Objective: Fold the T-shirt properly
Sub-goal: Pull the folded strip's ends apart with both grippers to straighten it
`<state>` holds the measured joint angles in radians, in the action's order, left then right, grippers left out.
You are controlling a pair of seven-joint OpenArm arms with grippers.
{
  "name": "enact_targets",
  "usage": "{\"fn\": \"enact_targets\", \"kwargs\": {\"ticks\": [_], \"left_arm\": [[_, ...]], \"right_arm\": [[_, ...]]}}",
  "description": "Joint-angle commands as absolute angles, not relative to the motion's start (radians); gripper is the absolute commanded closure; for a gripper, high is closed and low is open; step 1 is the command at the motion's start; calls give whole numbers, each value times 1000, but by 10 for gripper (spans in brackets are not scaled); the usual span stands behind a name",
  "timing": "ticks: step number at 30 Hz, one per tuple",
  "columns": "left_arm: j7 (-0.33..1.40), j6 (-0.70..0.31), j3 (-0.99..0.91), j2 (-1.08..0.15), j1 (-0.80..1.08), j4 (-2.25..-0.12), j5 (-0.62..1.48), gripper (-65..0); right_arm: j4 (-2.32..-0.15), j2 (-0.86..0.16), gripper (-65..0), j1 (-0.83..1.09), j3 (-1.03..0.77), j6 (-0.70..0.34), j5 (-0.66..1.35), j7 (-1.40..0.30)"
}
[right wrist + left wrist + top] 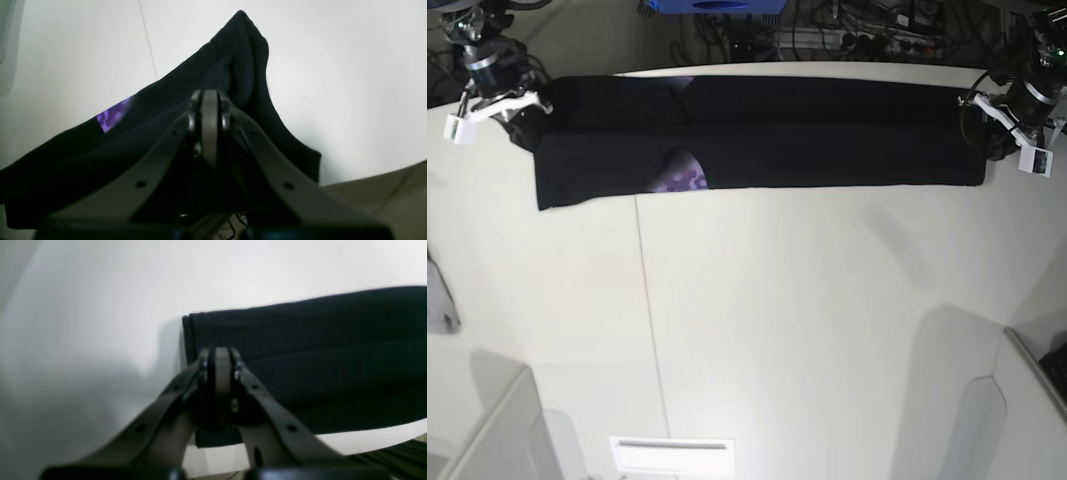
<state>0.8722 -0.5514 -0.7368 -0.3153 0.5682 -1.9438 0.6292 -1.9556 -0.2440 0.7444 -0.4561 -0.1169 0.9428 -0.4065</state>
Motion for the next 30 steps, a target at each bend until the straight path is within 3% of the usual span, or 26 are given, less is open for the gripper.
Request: {"fn": "enact_targets", "kwargs": {"ticks": [1, 25, 30], "left_arm": [[852, -553, -745, -329, 570, -1956, 631, 0], [852, -550, -746, -329, 573, -1940, 630, 0], [852, -550, -763, -329, 573, -1942, 630, -293]], "right_arm": [[-1963, -245, 0, 750, -456, -130, 949, -410], [-1845, -237, 0, 725, -441, -130, 949, -487], [-1845, -237, -221, 728, -450, -130, 949, -483]]}}
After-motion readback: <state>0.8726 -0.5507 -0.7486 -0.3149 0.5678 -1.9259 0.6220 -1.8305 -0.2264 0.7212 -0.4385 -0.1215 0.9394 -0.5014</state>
